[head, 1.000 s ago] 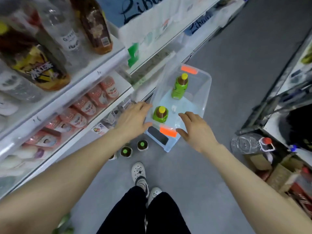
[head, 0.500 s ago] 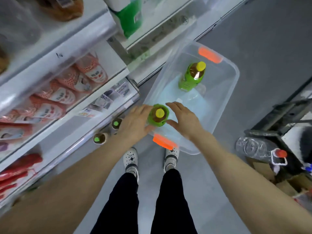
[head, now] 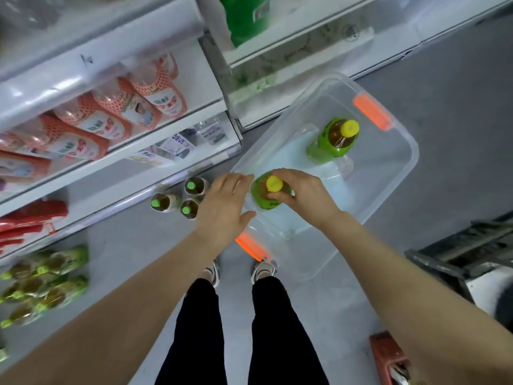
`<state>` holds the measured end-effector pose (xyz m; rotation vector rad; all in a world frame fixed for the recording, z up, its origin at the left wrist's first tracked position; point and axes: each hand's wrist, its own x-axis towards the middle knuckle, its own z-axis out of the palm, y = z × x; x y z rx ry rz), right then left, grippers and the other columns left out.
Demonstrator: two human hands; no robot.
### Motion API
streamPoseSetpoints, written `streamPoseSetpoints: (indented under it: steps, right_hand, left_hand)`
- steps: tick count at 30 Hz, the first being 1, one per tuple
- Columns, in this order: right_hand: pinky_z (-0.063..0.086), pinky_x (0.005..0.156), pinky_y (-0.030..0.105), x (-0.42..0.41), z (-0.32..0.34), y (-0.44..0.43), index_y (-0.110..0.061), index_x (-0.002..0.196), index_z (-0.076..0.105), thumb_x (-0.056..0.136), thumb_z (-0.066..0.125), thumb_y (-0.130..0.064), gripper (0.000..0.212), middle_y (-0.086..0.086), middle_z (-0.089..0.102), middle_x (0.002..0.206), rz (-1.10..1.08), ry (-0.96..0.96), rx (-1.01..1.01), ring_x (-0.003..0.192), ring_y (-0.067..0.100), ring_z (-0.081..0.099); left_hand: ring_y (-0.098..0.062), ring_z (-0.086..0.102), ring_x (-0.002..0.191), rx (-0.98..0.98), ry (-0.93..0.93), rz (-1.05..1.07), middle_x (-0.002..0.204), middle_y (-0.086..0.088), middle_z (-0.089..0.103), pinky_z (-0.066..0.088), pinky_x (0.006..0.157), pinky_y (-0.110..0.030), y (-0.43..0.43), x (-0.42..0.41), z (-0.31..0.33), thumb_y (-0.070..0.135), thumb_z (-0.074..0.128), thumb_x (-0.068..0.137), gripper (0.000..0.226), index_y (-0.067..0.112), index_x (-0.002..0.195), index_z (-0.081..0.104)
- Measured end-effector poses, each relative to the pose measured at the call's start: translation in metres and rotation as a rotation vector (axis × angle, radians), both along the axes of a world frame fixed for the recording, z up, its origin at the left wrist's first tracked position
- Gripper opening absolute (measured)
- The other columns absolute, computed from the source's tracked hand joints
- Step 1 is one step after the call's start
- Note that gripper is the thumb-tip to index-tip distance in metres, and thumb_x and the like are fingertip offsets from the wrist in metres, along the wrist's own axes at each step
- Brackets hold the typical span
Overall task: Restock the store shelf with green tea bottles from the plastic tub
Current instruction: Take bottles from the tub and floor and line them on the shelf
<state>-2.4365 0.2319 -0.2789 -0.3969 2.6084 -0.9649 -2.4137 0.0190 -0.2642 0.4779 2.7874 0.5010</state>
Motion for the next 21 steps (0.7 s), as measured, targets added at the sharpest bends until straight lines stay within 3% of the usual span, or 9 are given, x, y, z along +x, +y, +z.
streamPoseSetpoints:
  steps: [5,8,11,15,18,21]
  right_hand:
    - [0.049,0.074,0.036,-0.011,0.043,0.028,-0.015,0.103,0.062,0.088,0.067,-0.046,0.034,-0.003,0.062,0.093,-0.131,0.005,-0.106,0.083,0.017,0.058]
    - [0.054,0.076,0.033,-0.012,0.063,0.044,-0.02,0.094,0.06,0.089,0.068,-0.042,0.024,-0.011,0.06,0.085,-0.292,-0.065,-0.241,0.085,0.012,0.063]
    - [0.052,0.076,0.022,-0.011,0.063,0.053,-0.018,0.094,0.062,0.09,0.07,-0.034,0.019,-0.015,0.063,0.084,-0.461,-0.194,-0.376,0.088,0.008,0.067]
    - [0.047,0.08,0.015,-0.012,0.05,0.061,-0.016,0.106,0.062,0.093,0.067,-0.029,0.018,-0.013,0.065,0.097,-0.522,-0.332,-0.495,0.095,0.004,0.064]
    - [0.045,0.083,0.011,-0.02,0.039,0.078,-0.019,0.121,0.059,0.099,0.057,-0.031,0.025,-0.004,0.06,0.118,-0.596,-0.127,-0.348,0.101,-0.001,0.058]
    - [0.046,0.097,0.024,-0.043,0.02,0.114,-0.02,0.134,0.05,0.099,0.053,-0.03,0.036,0.001,0.05,0.133,-0.65,0.029,-0.215,0.111,-0.003,0.052]
  left_hand:
    - [-0.031,0.04,0.135,0.167,-0.203,0.044,0.143,-0.014,0.047,0.035,0.11,-0.04,0.04,-0.006,0.01,0.042,0.084,0.07,0.102,0.011,0.15,0.031]
    - [-0.019,0.049,0.124,0.339,-0.393,0.149,0.139,-0.001,0.05,0.038,0.094,-0.025,0.066,-0.015,0.018,0.044,0.088,0.061,0.114,0.027,0.151,0.02]
    - [-0.016,0.058,0.111,0.426,-0.477,0.213,0.125,0.009,0.057,0.048,0.093,-0.034,0.076,-0.026,0.017,0.045,0.09,0.053,0.11,0.042,0.14,0.023]
    - [-0.019,0.062,0.106,0.325,-0.45,0.212,0.117,0.009,0.062,0.05,0.091,-0.041,0.079,-0.034,0.012,0.055,0.087,0.048,0.103,0.045,0.132,0.028]
    - [-0.021,0.061,0.106,0.338,-0.463,0.261,0.117,0.01,0.062,0.05,0.092,-0.042,0.079,-0.035,0.007,0.055,0.088,0.047,0.103,0.046,0.13,0.028]
    - [-0.023,0.062,0.106,0.346,-0.457,0.281,0.113,0.012,0.06,0.05,0.092,-0.042,0.077,-0.035,0.005,0.056,0.088,0.046,0.102,0.047,0.128,0.027]
